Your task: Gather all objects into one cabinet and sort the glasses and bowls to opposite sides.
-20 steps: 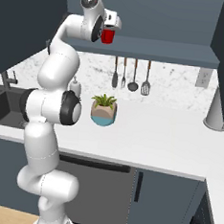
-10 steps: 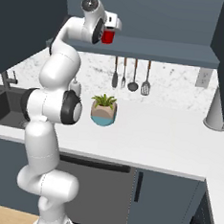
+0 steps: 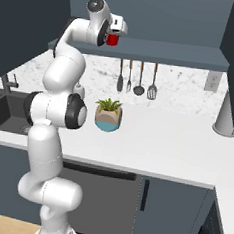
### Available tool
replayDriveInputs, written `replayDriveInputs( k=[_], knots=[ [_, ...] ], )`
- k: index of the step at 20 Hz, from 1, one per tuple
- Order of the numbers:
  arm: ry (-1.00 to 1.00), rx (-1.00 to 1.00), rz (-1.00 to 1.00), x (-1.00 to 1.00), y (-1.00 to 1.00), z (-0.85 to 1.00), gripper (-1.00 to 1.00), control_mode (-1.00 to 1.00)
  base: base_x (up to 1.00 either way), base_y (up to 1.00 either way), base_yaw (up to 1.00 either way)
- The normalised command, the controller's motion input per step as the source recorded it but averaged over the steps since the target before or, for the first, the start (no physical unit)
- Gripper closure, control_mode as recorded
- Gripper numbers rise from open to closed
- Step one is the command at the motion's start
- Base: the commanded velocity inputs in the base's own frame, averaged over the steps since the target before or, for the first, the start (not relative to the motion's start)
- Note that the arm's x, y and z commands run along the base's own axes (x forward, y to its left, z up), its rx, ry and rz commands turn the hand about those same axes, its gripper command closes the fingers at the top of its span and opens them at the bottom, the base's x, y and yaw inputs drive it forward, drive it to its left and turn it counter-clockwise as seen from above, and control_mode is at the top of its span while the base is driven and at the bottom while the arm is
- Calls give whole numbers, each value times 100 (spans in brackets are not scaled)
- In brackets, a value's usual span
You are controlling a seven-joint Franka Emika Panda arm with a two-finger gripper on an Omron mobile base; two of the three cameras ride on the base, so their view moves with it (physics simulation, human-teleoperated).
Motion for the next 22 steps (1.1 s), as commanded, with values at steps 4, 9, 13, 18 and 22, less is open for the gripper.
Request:
replayDriveInputs(
  k=[4,9,13,18,22],
  knots=[
    [0,0,0,16,0,0,-100,-100,0,0,0],
    [0,0,0,12,0,0,-100,-100,0,0,0],
    [-3,0,0,5,0,-2,-100,-100,0,0,0],
    [-6,0,0,3,0,-6,-100,-100,0,0,0],
    [-4,0,0,1,0,-2,-100,-100,0,0,0]
  ],
)
